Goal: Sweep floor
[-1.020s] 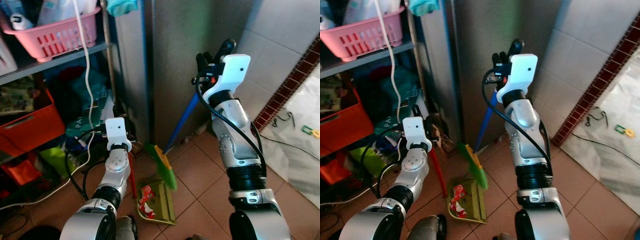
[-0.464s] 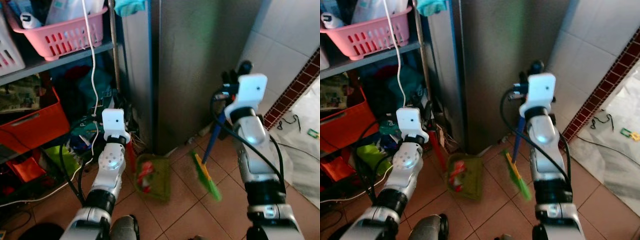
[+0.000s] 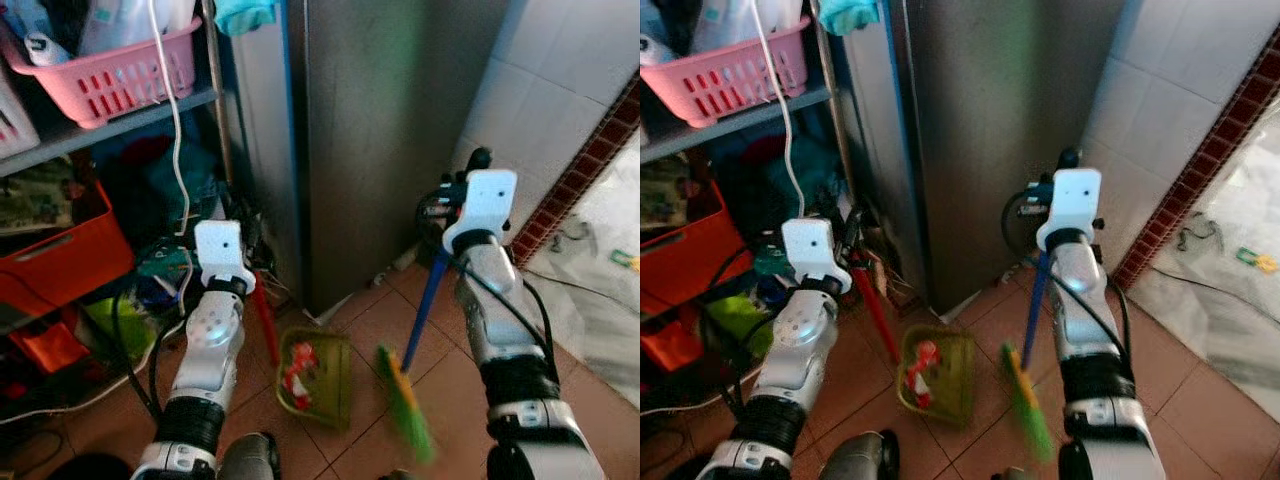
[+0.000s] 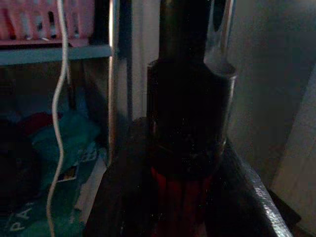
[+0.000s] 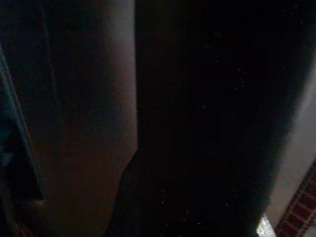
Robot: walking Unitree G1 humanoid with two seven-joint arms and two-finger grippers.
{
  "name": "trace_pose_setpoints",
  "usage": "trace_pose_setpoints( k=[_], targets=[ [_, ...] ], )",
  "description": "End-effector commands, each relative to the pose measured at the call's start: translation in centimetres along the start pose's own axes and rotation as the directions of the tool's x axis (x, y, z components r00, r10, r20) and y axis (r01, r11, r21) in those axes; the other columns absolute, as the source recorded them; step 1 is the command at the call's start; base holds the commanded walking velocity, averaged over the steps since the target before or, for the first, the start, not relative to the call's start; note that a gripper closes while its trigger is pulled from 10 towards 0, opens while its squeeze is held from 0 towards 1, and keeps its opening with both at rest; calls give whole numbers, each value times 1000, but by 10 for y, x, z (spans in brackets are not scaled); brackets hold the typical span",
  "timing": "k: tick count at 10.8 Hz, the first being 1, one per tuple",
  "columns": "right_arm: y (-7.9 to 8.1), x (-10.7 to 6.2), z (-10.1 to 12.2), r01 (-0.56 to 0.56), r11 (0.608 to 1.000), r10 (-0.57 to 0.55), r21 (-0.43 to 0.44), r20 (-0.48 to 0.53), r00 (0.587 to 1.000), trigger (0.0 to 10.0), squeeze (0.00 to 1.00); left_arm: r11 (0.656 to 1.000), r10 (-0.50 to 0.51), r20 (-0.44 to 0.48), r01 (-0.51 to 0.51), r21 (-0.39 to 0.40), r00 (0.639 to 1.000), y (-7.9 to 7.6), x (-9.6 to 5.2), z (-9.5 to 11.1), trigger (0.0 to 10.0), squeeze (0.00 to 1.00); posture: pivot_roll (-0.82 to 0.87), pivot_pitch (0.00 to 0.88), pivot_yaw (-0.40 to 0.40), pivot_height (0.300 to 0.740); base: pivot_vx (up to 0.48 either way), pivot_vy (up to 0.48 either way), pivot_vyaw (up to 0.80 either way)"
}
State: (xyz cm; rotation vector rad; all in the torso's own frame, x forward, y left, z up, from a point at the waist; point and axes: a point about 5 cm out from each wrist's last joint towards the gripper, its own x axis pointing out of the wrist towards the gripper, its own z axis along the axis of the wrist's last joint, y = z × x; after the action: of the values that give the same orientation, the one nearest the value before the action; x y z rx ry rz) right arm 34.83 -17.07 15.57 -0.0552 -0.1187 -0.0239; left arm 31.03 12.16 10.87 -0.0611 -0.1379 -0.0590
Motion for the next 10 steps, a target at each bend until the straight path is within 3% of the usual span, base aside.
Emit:
trace_pose_setpoints(
  k=[1, 3, 5, 7, 10],
  targets=[
    [-6, 8, 4, -2, 1000, 2, 14, -17, 1000, 10000, 0, 999, 44, 59, -44, -9, 997, 4, 1, 15, 10000, 0, -50, 0, 83, 740, 0, 0, 0],
    [-24, 5, -2, 80, 997, -80, -1, -14, 997, 10000, 0, 990, 138, 38, -137, -19, 990, 18, -8, 14, 10000, 0, -55, 0, 76, 740, 0, 0, 0],
    [-39, -16, -9, 310, 950, -311, 19, 7, 951, 10000, 0, 977, 211, 9, -210, -16, 978, 29, -19, 12, 10000, 0, -37, 0, 43, 740, 0, 0, 0],
    [-46, -34, -13, 389, 920, -388, -41, 19, 921, 10000, 0, 993, 111, -14, -112, -40, 994, 18, -19, 15, 10000, 0, -42, 0, 16, 740, 0, 0, 0],
    [-42, -42, -17, 409, 912, -410, -43, -17, 912, 10000, 0, 997, 68, -31, -70, -42, 997, 12, -19, 15, 10000, 0, -69, 0, 25, 740, 0, 0, -708]
  ],
)
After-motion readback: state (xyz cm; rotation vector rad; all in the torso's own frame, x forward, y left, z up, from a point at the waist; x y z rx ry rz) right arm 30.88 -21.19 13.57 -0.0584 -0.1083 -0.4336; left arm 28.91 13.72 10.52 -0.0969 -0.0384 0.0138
